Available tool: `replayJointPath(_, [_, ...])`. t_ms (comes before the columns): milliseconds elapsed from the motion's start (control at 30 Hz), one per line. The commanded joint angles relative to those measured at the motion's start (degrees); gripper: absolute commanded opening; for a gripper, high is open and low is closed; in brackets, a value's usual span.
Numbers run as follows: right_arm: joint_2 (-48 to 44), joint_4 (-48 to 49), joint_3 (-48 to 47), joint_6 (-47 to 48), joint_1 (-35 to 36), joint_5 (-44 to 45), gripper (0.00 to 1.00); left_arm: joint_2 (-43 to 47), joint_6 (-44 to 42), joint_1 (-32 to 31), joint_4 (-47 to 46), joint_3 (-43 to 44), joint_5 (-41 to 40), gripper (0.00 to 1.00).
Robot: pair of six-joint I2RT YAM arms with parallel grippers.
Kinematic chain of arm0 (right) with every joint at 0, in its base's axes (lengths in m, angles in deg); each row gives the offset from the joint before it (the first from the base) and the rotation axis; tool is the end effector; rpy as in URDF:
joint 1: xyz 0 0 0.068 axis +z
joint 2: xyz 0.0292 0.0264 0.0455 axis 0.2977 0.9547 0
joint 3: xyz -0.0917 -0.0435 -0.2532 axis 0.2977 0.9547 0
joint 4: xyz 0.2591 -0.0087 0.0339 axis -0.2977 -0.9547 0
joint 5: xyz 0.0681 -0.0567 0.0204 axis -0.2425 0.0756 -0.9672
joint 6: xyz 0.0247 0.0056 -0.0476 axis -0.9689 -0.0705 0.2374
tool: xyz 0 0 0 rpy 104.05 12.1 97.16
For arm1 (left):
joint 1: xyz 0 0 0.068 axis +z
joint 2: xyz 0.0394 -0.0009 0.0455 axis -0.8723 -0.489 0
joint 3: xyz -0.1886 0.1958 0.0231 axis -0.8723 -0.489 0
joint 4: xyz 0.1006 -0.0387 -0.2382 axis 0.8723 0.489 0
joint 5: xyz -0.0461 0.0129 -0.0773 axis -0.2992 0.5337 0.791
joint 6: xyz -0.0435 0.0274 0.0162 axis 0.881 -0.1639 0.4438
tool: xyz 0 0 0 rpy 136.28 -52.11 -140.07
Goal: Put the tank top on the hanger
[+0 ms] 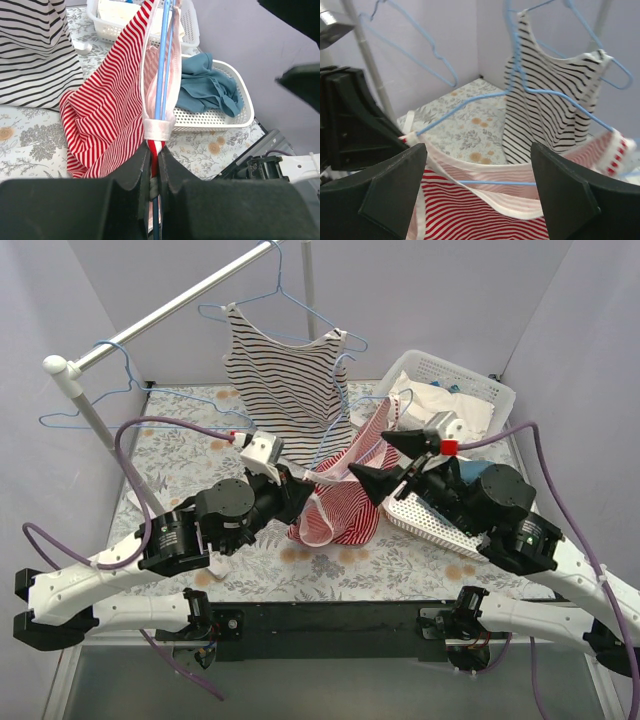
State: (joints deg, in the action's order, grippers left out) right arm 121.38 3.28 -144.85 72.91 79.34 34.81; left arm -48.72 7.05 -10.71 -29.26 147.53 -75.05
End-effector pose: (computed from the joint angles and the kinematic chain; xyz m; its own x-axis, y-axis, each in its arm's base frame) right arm 0.0848 0.1414 0.4624 0.1071 0.1760 -0.9785 -0.7449 0.6660 0.0383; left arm 0.0775 -0.1721 0.4192 -0.6127 -0.5680 -0.5495 0.2200 0.5453 -0.8089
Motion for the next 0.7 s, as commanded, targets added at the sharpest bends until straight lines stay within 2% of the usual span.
replayJointPath(0, [-5.93,4.15,6.13,-10.26,0.21,22.35,0.9,2.5,3.44,-0.1,6.31,6.18,-3.51,0.0])
replayJointPath(33, [-7.17,4.07,7.8,-12.99,0.21,31.63,0.89,2.32,3.71,-0.1,7.29,7.15,-4.56,0.0])
replayJointPath(67, [-8.32,4.16,9.99,-17.02,0.21,33.81,0.88,2.32,3.88,-0.1,8.17,8.29,-5.18,0.0])
replayJointPath(133, [-9.82,4.86,15.01,-18.02,0.21,34.63,0.87,2.32,4.67,-0.1,10.28,11.37,-7.46,0.0])
replayJointPath(367, [-4.12,4.77,19.42,-20.39,-0.14,28.04,0.87,-1.19,6.34,-0.1,20.74,26.21,-11.6,0.0])
replayJointPath(533, [1.77,7.05,22.22,-23.99,-1.81,22.86,0.87,-5.41,7.75,-0.1,32.95,37.11,-12.22,0.0])
replayJointPath(600, [5.27,8.02,22.93,-24.79,-3.65,20.58,0.87,-5.85,9.59,-0.1,36.46,40.2,-13.88,0.0])
replayJointPath(667, [8.01,9.51,23.72,-27.07,-7.94,12.86,0.88,-5.77,10.91,-0.1,37.79,40.82,-15.29,0.0])
